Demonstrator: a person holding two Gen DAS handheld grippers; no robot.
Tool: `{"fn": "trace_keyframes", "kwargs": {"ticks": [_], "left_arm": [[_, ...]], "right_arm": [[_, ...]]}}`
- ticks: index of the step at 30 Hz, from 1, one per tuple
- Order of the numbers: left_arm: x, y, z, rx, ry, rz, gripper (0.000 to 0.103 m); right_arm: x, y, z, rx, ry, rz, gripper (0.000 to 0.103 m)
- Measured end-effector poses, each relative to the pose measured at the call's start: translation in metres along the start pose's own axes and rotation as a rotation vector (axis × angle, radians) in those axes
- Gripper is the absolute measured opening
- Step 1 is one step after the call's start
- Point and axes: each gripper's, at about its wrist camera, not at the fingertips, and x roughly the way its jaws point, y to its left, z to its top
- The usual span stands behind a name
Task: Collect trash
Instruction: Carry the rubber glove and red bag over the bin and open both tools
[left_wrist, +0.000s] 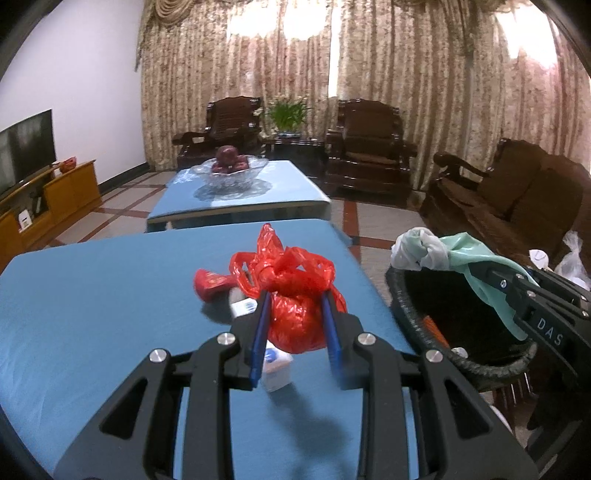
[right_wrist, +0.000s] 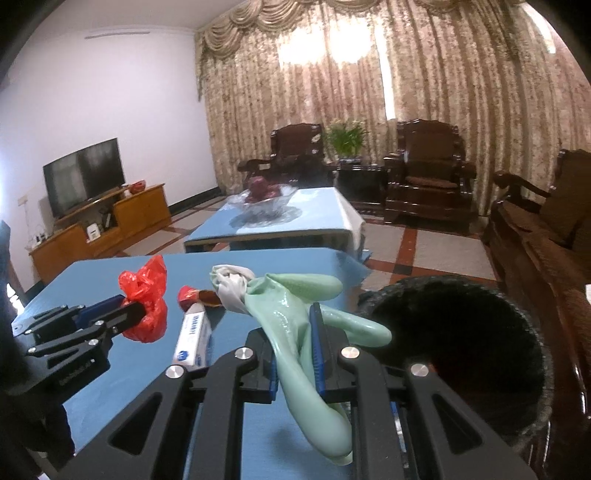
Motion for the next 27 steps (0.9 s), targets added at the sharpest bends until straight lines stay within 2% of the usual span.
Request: {"fn": "trace_keyframes", "kwargs": {"ticks": [18, 27], "left_arm": [[0.047, -0.092, 0.023, 0.089, -0.003, -0.186, 0.026], [0.086, -0.155, 0.022, 0.137, 0.025, -0.306, 0.026]], "right_arm": [[-0.025, -0.097, 0.001, 0.08, -0.032, -0.217, 0.015], [-0.013, -0.154, -0.006, 0.109, 0.003, -0.295, 0.015]]}}
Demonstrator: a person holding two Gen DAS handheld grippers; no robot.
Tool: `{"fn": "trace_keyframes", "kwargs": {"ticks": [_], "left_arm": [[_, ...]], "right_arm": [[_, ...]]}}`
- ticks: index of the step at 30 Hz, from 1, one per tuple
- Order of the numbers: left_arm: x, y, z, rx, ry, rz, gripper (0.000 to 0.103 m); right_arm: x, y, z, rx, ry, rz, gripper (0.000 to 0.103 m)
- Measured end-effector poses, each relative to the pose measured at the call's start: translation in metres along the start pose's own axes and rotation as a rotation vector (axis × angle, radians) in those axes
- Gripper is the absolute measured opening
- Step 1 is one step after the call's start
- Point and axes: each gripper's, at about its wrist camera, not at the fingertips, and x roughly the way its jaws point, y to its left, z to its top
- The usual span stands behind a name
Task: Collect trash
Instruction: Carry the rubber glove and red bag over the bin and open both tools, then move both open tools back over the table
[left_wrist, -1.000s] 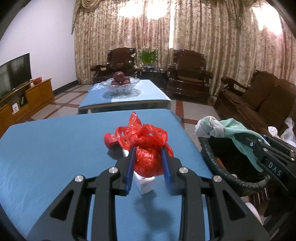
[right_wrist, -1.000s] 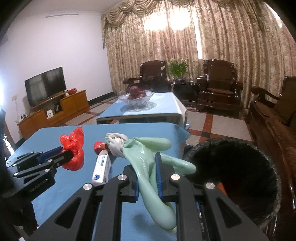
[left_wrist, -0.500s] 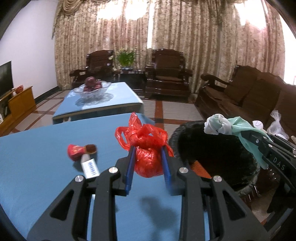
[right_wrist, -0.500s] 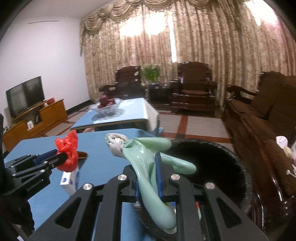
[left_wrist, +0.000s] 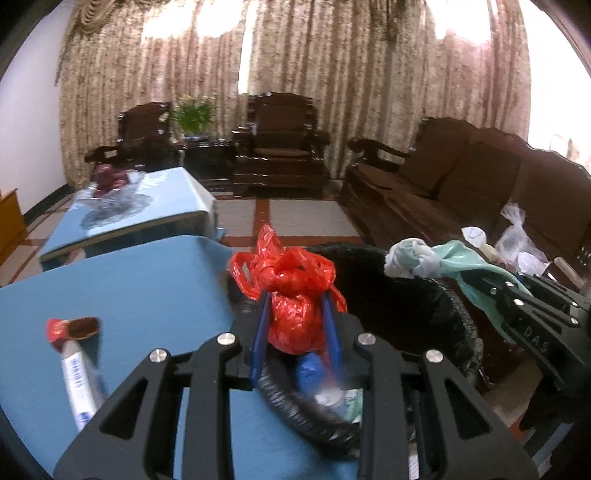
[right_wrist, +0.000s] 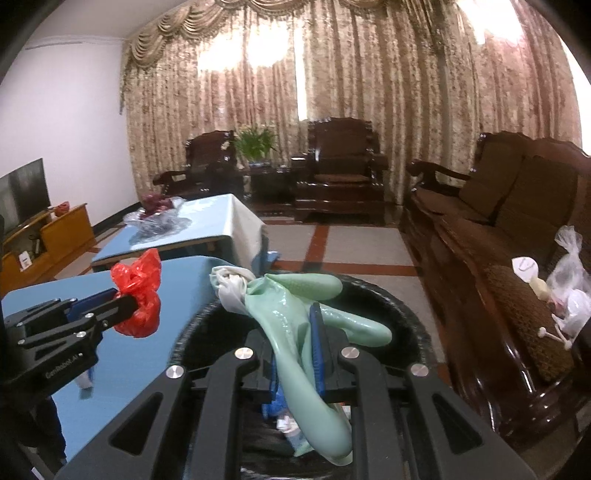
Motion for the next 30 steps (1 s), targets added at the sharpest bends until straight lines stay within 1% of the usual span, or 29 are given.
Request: {"fn": "trace_keyframes", "kwargs": {"ticks": [2, 3, 4, 5, 6, 7, 10, 11, 12, 14, 16, 19, 22, 25, 27, 28, 30], "left_arm": [[0.012, -0.007, 0.0, 0.004, 0.012, -0.017, 0.027], [0.018, -0.01, 0.0, 0.007, 0.019, -0.034, 0.029], [0.026, -0.014, 0.001, 0.008, 0.032, -0.055, 0.036], [0.031, -0.016, 0.002, 0.004, 0.039, -0.069, 0.042], [0.034, -0.016, 0.003, -0.004, 0.045, -0.077, 0.06], [0.038, -0.015, 0.003, -0.02, 0.047, -0.083, 0.071], [0.038, -0.008, 0.0, -0.041, 0.045, -0.076, 0.078], [0.037, -0.005, -0.001, -0.042, 0.046, -0.062, 0.08], [0.035, -0.001, -0.001, -0.044, 0.048, -0.05, 0.083], [0.028, 0.012, -0.006, -0.052, 0.047, -0.015, 0.087], [0.016, 0.026, -0.01, -0.055, 0.044, 0.029, 0.089], [-0.006, 0.052, -0.021, -0.063, 0.033, 0.099, 0.09], [-0.034, 0.08, -0.031, -0.07, 0.01, 0.187, 0.09], [-0.064, 0.112, -0.045, -0.1, -0.002, 0.272, 0.09], [-0.083, 0.134, -0.054, -0.125, -0.007, 0.329, 0.09], [-0.093, 0.149, -0.06, -0.139, -0.008, 0.367, 0.09], [-0.107, 0.169, -0.067, -0.157, -0.01, 0.421, 0.09]], "right_arm": [[0.01, -0.01, -0.002, 0.003, 0.011, -0.015, 0.015], [0.016, -0.015, -0.004, 0.008, 0.016, -0.024, 0.018], [0.021, -0.02, -0.007, 0.013, 0.024, -0.032, 0.021], [0.026, -0.023, -0.009, 0.014, 0.037, -0.042, 0.03], [0.032, -0.028, -0.012, 0.014, 0.057, -0.063, 0.04], [0.036, -0.032, -0.015, 0.015, 0.072, -0.085, 0.045], [0.038, -0.041, -0.023, 0.028, 0.09, -0.11, 0.066], [0.036, -0.042, -0.025, 0.033, 0.083, -0.125, 0.081], [0.031, -0.041, -0.027, 0.037, 0.067, -0.142, 0.091], [0.022, -0.036, -0.031, 0.042, 0.049, -0.149, 0.096], [0.018, -0.031, -0.031, 0.043, 0.045, -0.142, 0.097], [0.008, -0.013, -0.03, 0.042, 0.03, -0.109, 0.097], [0.003, 0.009, -0.026, 0.041, 0.015, -0.042, 0.097], [-0.001, 0.043, -0.025, 0.019, 0.001, 0.033, 0.097], [-0.001, 0.073, -0.026, 0.006, 0.001, 0.102, 0.097], [-0.001, 0.082, -0.026, 0.0, 0.002, 0.122, 0.097], [0.002, 0.115, -0.028, -0.026, 0.007, 0.18, 0.097]]}}
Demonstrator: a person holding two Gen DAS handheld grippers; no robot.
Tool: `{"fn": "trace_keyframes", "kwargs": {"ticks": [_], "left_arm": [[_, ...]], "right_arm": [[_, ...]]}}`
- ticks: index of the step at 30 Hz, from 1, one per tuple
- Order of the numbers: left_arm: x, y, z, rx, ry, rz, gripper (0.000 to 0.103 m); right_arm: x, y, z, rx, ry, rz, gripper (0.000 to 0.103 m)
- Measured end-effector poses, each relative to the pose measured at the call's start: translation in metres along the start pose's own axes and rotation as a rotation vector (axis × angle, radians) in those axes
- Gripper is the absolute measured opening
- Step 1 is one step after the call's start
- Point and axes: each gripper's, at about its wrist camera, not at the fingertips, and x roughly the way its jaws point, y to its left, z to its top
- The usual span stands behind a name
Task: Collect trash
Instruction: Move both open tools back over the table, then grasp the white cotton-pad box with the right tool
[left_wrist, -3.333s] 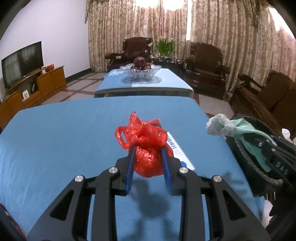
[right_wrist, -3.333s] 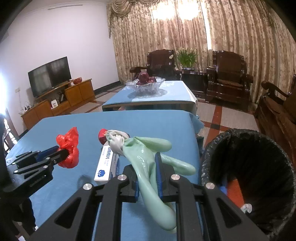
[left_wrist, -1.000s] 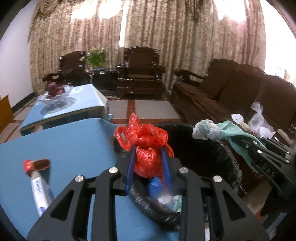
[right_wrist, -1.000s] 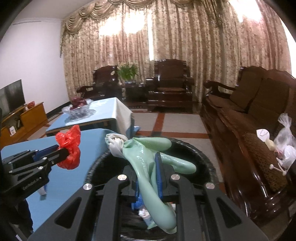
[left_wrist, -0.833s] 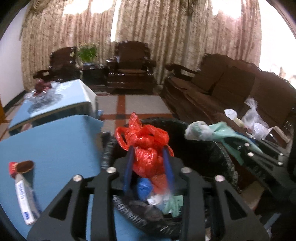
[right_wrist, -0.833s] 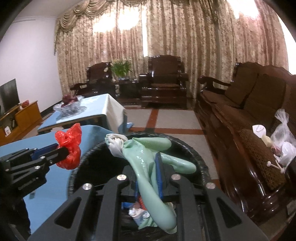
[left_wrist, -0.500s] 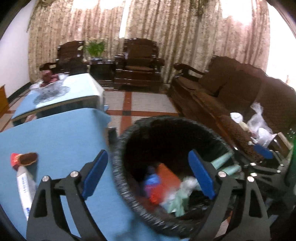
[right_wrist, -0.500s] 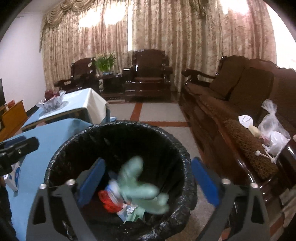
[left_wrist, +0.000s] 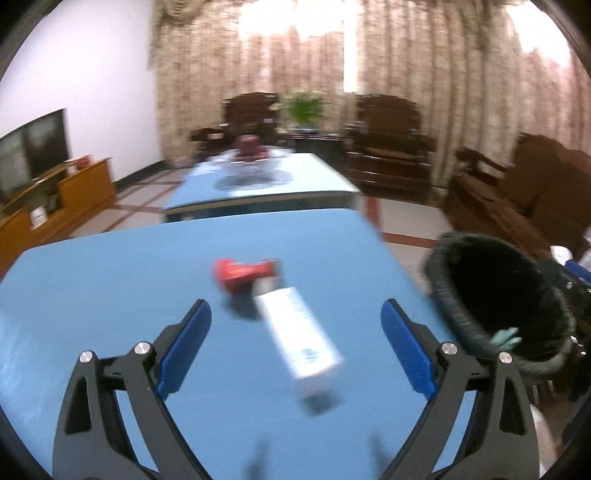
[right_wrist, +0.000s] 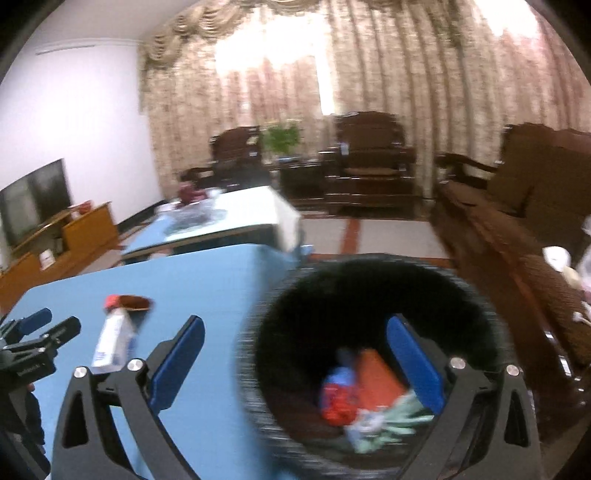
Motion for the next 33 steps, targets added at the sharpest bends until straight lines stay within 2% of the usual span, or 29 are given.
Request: {"fn": "trace_keyframes", "kwargs": {"ticks": [5, 11, 15, 24, 28, 33], "left_arm": [[-0.004, 0.059, -0.008, -0.061, 0.007, 0.11, 0.09], [-0.001, 0.095, -0.017, -0.1, 0.02, 0.161, 0.09], [0.001, 0.113, -0.029, -0.122, 0.042, 0.175, 0.09], [0.005, 0.135, -0.044, -0.143, 0.066, 0.198, 0.09], [0.006, 0.137, -0.046, -0.145, 0.071, 0.199, 0.09], [0.01, 0.133, -0.047, -0.148, 0.08, 0.191, 0.09]], "right_arm": [[0.022, 0.073, -0.012, -0.075, 0.022, 0.114, 0.097], [0.039, 0.142, -0.028, -0.187, 0.029, 0.196, 0.097], [0.051, 0.165, -0.038, -0.203, 0.054, 0.225, 0.095], [0.074, 0.187, -0.064, -0.259, 0.18, 0.253, 0.063], [0.078, 0.188, -0.072, -0.267, 0.211, 0.255, 0.057], [0.082, 0.186, -0.075, -0.262, 0.254, 0.277, 0.032]]}}
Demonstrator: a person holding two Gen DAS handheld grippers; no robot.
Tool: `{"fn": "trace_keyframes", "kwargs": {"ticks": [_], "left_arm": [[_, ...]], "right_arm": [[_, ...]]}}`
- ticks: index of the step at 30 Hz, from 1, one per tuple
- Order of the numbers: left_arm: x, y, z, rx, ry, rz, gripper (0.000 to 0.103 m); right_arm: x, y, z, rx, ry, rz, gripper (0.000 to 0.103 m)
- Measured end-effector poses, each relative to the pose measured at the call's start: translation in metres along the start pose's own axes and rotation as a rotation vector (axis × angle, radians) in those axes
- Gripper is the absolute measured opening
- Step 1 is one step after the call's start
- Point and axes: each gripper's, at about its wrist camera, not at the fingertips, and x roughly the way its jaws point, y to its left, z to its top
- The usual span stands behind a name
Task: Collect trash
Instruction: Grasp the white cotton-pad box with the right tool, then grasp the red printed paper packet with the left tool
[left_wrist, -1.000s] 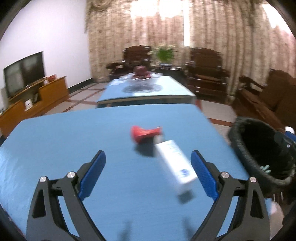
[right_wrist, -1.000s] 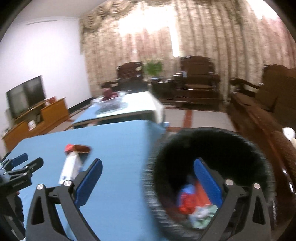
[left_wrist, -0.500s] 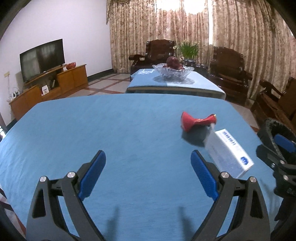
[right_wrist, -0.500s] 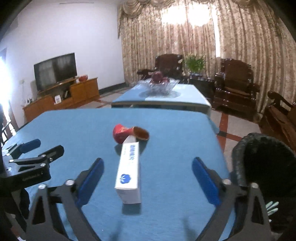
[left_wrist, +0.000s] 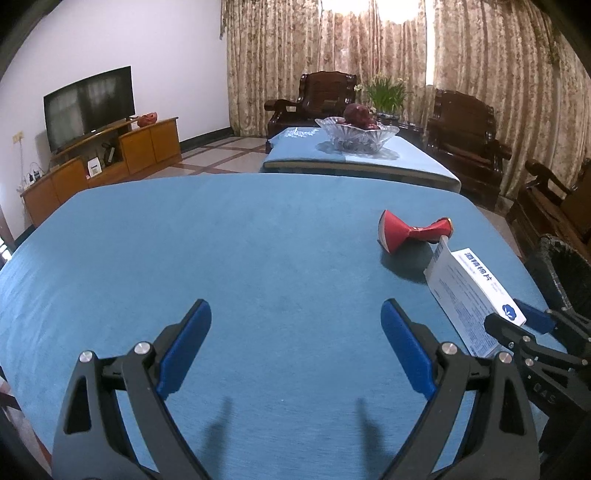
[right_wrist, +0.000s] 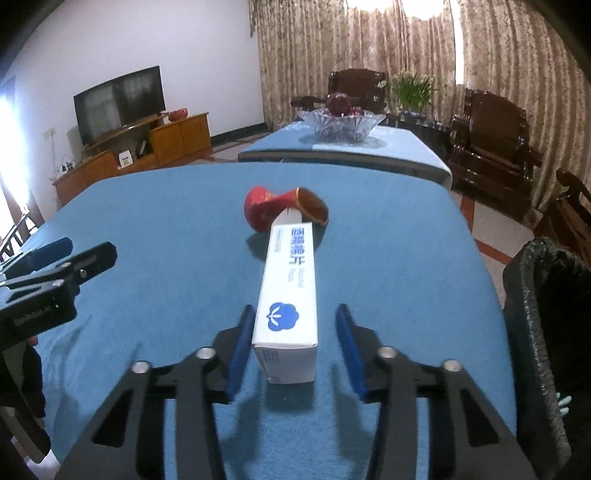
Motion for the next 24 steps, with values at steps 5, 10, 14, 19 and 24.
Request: {"fn": "trace_keyframes", "kwargs": {"ticks": [5, 10, 14, 19, 24], "left_arm": [[0.004, -0.007, -0.001, 0.007, 0.008, -0.011, 0.09], [0.01, -0.021, 0.003, 0.02, 0.007, -0.034, 0.09], [0.021, -0.039, 0.011, 0.03, 0.009, -0.071, 0.09], [0.043, -0.068, 0.024, 0.058, 0.009, -0.125, 0.09], [0.069, -0.095, 0.036, 0.077, 0.016, -0.153, 0.09]], "right_arm": [[-0.005, -0.003, 0.0, 0.015, 0.001, 0.023, 0.03], [-0.023, -0.018, 0.005, 0.039, -0.052, -0.043, 0.03], [-0.033, -0.042, 0.015, 0.09, -0.092, -0.081, 0.03], [-0.029, -0.069, 0.028, 0.126, -0.112, -0.119, 0.03], [-0.022, -0.087, 0.036, 0.146, -0.124, -0.131, 0.03]]}}
